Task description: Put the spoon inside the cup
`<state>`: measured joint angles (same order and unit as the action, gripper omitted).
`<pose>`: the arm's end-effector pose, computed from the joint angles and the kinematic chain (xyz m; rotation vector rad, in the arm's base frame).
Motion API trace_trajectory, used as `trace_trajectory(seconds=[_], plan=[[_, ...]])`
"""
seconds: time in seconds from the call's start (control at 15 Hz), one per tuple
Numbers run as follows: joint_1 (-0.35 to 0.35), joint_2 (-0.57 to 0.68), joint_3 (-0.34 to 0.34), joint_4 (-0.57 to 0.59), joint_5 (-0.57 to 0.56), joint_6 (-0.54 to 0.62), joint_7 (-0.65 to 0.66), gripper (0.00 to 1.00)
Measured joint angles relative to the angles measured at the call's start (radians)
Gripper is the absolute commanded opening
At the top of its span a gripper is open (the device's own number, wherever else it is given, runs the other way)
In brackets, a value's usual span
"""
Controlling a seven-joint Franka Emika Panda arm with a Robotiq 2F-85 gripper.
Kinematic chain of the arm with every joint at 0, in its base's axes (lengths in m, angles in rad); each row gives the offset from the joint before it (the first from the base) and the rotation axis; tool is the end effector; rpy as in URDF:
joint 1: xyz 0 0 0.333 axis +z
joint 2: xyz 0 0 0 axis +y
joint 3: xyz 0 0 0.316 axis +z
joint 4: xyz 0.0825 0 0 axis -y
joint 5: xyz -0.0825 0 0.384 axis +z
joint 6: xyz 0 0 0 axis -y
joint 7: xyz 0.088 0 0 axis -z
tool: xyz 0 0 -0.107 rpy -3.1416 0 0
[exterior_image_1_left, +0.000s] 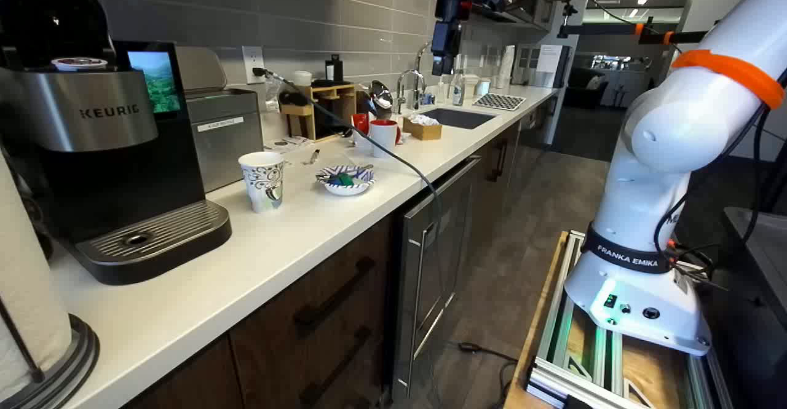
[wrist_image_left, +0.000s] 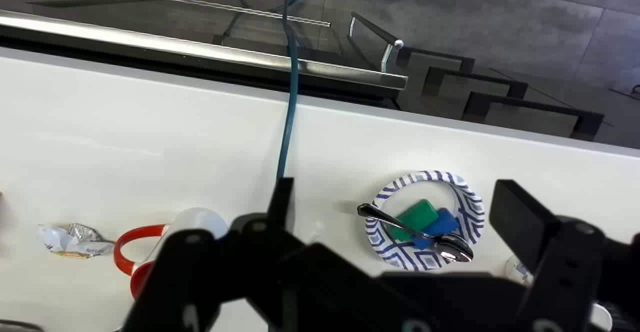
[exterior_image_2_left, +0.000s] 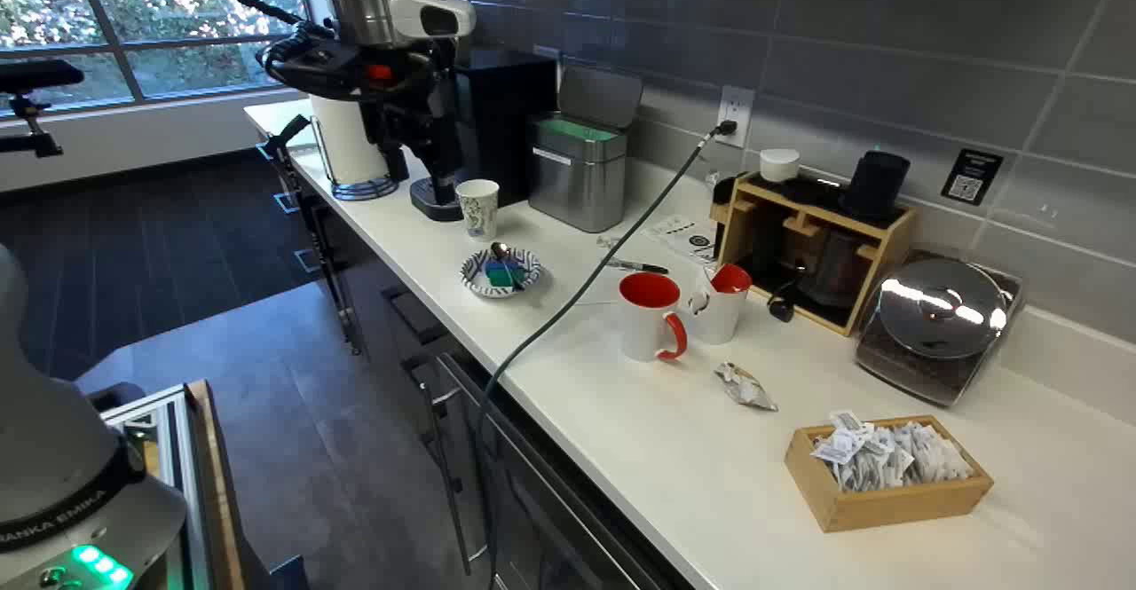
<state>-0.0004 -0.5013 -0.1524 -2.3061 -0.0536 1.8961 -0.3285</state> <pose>0.4053 -0.0740 0.5397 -3.1208 -0.3226 -0.1405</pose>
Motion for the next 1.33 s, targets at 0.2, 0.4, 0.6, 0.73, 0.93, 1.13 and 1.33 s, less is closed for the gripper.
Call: trace_trajectory(seconds=[0.2,0.4,0.6,0.73,0.93,1.13,1.33], plan=[[0.000,0.000,0.000,0.000,0.000,0.000,0.000,1.00],[0.000,0.000,0.000,0.000,0.000,0.000,0.000,1.00],[0.000,0.000,0.000,0.000,0.000,0.000,0.000,1.00],[0.000,0.000,0.000,0.000,0.000,0.000,0.000,1.00],[0.001,0.002,0.003,0.001,0.001,0.000,0.000,1.00],[0.010,0.059,0.043,0.030,0.010,0.008,0.055,1.00],[0.026,0.195,0.117,0.112,0.030,0.056,0.185,1.00]])
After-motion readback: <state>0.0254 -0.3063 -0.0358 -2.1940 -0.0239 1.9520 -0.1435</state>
